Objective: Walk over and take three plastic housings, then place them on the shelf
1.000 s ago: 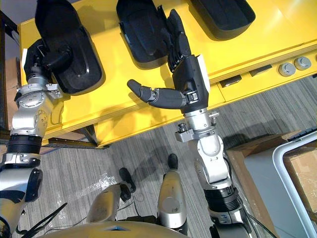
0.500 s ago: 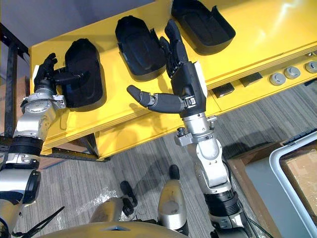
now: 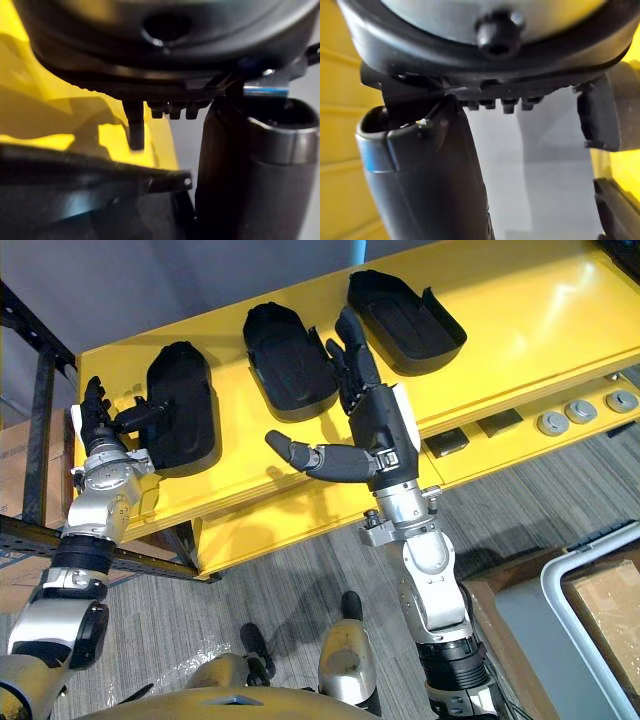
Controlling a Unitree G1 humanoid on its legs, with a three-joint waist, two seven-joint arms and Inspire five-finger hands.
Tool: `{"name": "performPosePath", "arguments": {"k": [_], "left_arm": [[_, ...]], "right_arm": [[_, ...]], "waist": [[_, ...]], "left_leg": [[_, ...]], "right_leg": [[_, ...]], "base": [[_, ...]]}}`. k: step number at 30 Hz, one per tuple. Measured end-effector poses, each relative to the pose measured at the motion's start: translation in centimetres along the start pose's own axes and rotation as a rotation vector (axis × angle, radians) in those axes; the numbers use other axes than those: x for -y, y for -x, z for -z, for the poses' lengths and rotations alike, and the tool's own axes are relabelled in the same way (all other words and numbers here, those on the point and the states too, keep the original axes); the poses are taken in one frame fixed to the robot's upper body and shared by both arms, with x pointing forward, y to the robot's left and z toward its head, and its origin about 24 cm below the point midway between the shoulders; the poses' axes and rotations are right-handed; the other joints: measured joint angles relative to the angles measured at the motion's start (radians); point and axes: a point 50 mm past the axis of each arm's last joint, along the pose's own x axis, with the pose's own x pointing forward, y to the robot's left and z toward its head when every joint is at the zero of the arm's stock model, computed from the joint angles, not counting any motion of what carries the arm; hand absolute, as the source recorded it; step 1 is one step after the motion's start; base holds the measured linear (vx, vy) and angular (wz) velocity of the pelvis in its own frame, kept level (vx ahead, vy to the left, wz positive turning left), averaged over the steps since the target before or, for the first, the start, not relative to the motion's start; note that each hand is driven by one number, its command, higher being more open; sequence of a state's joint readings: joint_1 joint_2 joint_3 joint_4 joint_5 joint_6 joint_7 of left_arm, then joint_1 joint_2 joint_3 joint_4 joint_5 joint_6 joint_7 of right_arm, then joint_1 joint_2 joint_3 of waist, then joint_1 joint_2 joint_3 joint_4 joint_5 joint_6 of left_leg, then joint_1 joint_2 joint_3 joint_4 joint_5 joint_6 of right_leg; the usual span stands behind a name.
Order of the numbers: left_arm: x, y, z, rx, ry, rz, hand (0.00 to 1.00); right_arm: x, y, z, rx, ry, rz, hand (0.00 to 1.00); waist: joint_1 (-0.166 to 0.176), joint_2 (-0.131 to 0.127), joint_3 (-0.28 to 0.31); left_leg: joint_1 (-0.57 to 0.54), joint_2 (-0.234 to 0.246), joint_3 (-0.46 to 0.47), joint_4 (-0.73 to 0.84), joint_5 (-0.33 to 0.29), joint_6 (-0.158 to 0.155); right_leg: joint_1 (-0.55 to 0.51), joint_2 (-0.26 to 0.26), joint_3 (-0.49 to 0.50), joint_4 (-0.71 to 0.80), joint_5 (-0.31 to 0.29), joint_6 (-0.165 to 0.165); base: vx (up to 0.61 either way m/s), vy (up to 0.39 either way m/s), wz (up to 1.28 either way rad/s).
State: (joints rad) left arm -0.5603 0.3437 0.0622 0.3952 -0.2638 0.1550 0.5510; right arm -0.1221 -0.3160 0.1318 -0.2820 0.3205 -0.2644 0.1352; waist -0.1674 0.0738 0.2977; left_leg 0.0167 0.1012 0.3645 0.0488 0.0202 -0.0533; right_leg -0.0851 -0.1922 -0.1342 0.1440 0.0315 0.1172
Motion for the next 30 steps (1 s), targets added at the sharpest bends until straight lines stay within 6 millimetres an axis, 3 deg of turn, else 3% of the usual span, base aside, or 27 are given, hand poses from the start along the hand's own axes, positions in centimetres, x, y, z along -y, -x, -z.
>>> {"name": "performPosePath", "arguments": {"k": [4, 8, 11, 14, 17, 22, 30], "left_arm": [[0.6, 1.6, -1.8, 0.09, 0.094, 0.0, 1.0], [0.7, 3.6, -5.2, 0.307, 0.162, 0.031, 1.0], [1.3, 5.4, -7.8, 0.468, 0.253, 0.185, 1.0], [1.7, 6.7, -8.8, 0.524, 0.303, 0.333, 1.0], [2.7, 7.6, -8.5, 0.526, 0.301, 0.493, 1.0], [3.2, 8.4, -5.9, 0.408, 0.273, 0.651, 1.0], [3.2, 8.8, -4.0, 0.32, 0.237, 0.721, 1.0]], "right_arm": [[-0.5, -1.4, 1.6, -0.056, -0.02, -0.003, 1.0], [-0.9, -3.1, 2.7, -0.098, -0.051, 0.017, 1.0], [-0.8, -4.2, 3.3, -0.111, -0.071, 0.032, 1.0], [-1.1, -4.8, 3.6, -0.111, -0.097, 0.05, 1.0], [-1.2, -5.0, 3.6, -0.109, -0.104, 0.056, 1.0], [-0.4, -6.1, 5.0, -0.18, -0.099, 0.083, 1.0], [0.9, -6.5, 6.7, -0.288, -0.066, 0.152, 1.0]], "waist": [[0.037, -0.003, -0.001], [0.068, -0.007, -0.004], [0.092, -0.01, -0.005], [0.104, -0.018, -0.01], [0.113, -0.024, -0.012], [0.119, -0.026, -0.012], [0.146, -0.031, -0.009]], "left_leg": [[0.001, 0.0, -0.024, 0.0, 0.005, 0.0], [-0.007, -0.001, -0.064, 0.003, 0.013, -0.001], [-0.012, -0.003, -0.095, 0.015, 0.013, -0.001], [-0.017, -0.004, -0.108, 0.019, 0.013, -0.001], [-0.035, -0.004, -0.125, 0.032, 0.013, -0.001], [-0.044, -0.003, -0.144, 0.041, 0.013, 0.0], [-0.065, -0.002, -0.18, 0.054, 0.014, -0.001]], "right_leg": [[0.02, -0.002, -0.026, -0.006, 0.0, -0.001], [0.039, -0.006, -0.065, -0.01, -0.002, -0.004], [0.065, -0.011, -0.096, -0.017, -0.002, -0.005], [0.073, -0.013, -0.11, -0.021, -0.003, -0.006], [0.073, -0.014, -0.127, -0.022, -0.003, -0.007], [0.081, -0.015, -0.145, -0.022, -0.003, -0.01], [0.095, -0.014, -0.188, -0.022, -0.008, -0.017]], "base": [[-0.03, -0.004, 0.2], [-0.02, -0.007, 0.25], [-0.02, -0.001, 0.27], [-0.02, 0.001, 0.19], [-0.02, -0.004, 0.16], [-0.02, -0.006, 0.1], [-0.02, -0.008, 0.15]]}}
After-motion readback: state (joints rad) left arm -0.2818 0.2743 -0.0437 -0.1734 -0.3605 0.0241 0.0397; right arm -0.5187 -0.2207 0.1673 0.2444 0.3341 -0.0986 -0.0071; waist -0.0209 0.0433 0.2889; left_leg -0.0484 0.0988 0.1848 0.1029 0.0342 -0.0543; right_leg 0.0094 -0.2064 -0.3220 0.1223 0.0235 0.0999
